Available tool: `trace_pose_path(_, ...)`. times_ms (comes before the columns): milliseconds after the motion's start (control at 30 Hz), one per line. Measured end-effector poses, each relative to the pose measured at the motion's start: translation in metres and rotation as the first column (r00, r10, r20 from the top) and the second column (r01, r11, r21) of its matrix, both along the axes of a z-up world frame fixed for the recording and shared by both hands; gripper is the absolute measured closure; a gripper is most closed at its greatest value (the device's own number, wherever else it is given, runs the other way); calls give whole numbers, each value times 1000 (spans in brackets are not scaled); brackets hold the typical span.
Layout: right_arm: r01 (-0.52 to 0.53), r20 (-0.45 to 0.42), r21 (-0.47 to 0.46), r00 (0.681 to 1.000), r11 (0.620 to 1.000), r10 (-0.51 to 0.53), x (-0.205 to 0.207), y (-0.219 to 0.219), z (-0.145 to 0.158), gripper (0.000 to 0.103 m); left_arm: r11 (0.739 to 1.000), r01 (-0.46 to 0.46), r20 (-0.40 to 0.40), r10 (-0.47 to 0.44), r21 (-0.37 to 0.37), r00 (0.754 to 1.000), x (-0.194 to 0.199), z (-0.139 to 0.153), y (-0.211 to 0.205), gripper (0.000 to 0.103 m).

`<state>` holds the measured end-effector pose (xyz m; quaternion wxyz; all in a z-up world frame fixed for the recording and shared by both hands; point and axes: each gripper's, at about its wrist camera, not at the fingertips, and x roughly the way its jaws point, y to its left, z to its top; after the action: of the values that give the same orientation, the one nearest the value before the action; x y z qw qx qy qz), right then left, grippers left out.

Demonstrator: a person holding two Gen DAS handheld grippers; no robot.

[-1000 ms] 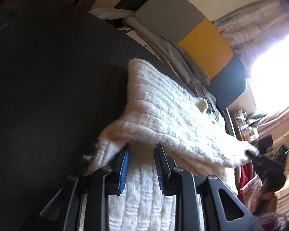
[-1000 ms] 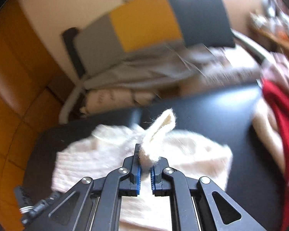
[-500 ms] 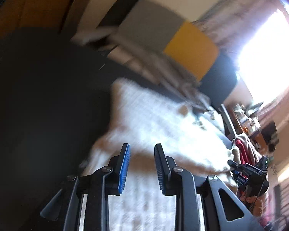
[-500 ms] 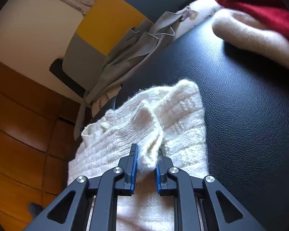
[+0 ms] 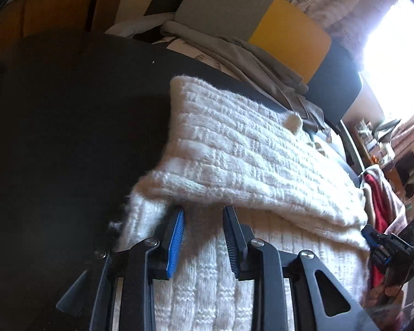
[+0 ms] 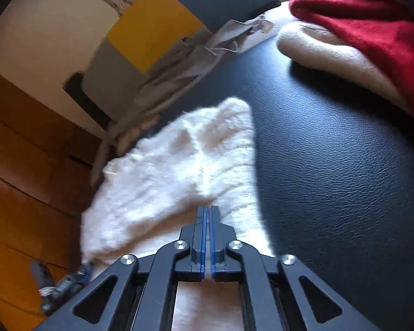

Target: Fold clothes

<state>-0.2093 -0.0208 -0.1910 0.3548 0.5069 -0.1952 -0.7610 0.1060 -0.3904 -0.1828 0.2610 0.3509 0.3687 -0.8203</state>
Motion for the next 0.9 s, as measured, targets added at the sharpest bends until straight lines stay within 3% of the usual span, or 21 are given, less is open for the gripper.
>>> trace_pose_path(33,2,24,-53,1000,999,-1,-1,2,0,82,1000,-7,-8,7,7,1000,2,1,-1,75)
trace_pose_path(67,13,43,-106,999,994,-8,-2,3,1,62,1000,-13,-17,13,10,1000,2,3,-3,75)
trace_pose_path(100,22,43,-118,999,993,-17,-4,1,2,49,1000,-15,-23,15,10,1000,2,4,-5,75)
trace_pose_path(167,41,41,-136,999,990,-36,-7,-4,4,49,1000,-14,-30,14,11,999,4,5,-6,74)
trace_pose_path(233,56,51,-139,997,989,-50,-12,-12,1,49,1000,-13,-37,14,13,999,6,7,-7,74)
trace_pose_path(267,64,56,-141,997,988,-56,-14,-16,0,56,1000,-13,-41,13,14,999,7,7,-7,74)
trace_pose_path(367,66,71,-20,995,998,-64,-20,-31,-7,95,1000,-12,-52,13,16,999,9,9,-8,74)
trace_pose_path(633,-11,-111,43,994,999,16,13,-32,45,95,999,-13,-82,16,33,997,14,16,-14,74)
trace_pose_path(900,31,-47,171,999,985,-23,11,-19,9,92,997,42,-114,-49,-61,992,2,46,-11,74)
